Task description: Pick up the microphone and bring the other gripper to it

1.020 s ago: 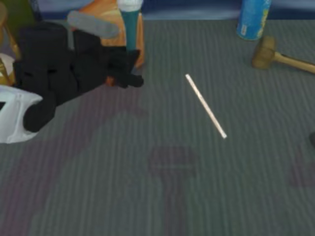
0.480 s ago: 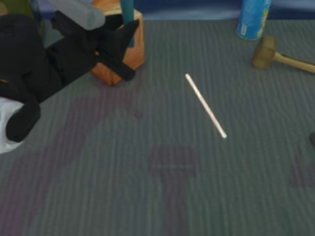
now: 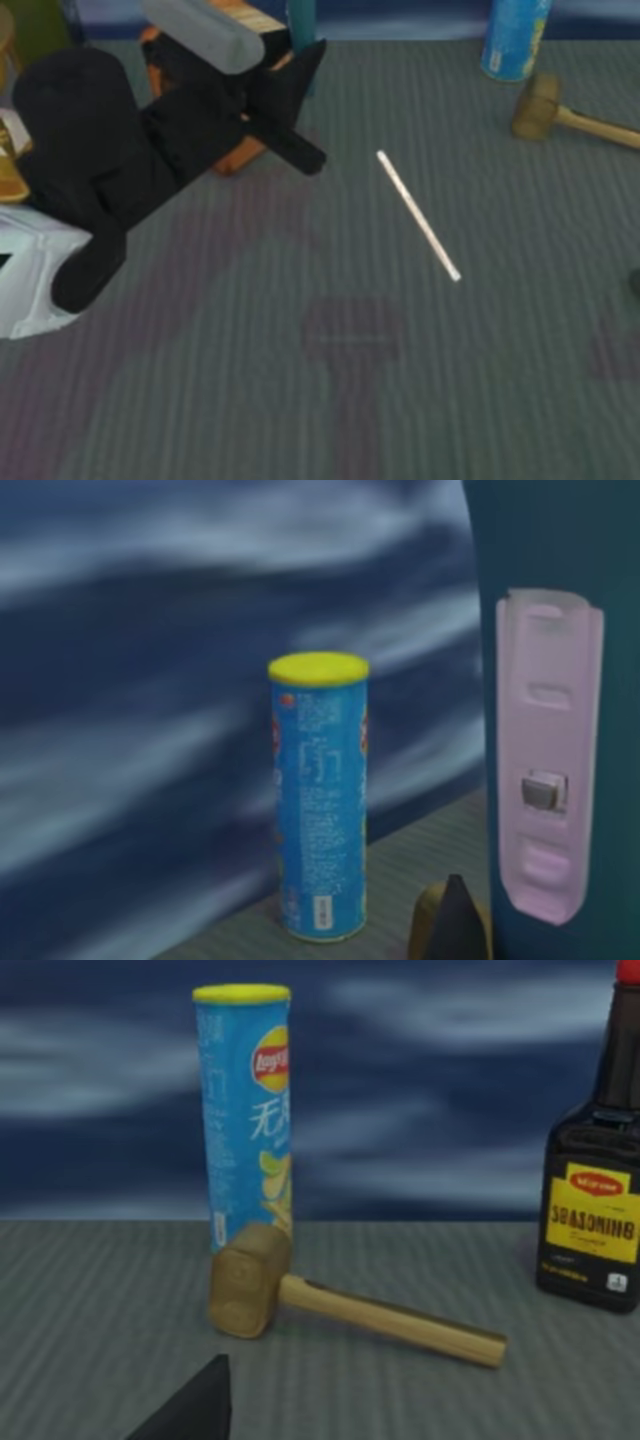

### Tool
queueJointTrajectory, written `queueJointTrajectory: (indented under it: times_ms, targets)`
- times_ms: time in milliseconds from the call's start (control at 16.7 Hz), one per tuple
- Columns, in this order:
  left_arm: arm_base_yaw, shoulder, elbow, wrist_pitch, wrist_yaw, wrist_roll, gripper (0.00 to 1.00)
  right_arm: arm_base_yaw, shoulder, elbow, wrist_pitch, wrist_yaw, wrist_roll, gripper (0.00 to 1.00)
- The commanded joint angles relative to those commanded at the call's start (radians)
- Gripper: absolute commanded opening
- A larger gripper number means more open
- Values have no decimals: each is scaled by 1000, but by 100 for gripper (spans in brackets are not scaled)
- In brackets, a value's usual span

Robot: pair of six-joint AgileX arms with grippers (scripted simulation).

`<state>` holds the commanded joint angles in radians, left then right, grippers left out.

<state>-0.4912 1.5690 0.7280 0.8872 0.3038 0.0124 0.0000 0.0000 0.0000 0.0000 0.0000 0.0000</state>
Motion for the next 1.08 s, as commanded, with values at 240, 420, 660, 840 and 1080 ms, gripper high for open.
queueJointTrajectory:
  times_ms: [240,420,660,840,1080]
  targets:
    - [-117,5,-12,71,-128,-9,0,0,0,0,0,0,0,100]
    - [-131,5,-13,80,-141,-10,0,0,0,0,0,0,0,100]
    - [-129,4,-12,79,-140,-10,0,0,0,0,0,0,0,100]
    - [-131,5,-13,80,-141,-10,0,0,0,0,0,0,0,100]
    - [-131,5,-13,80,-141,-10,0,19,34,29,17,-15,-3,100]
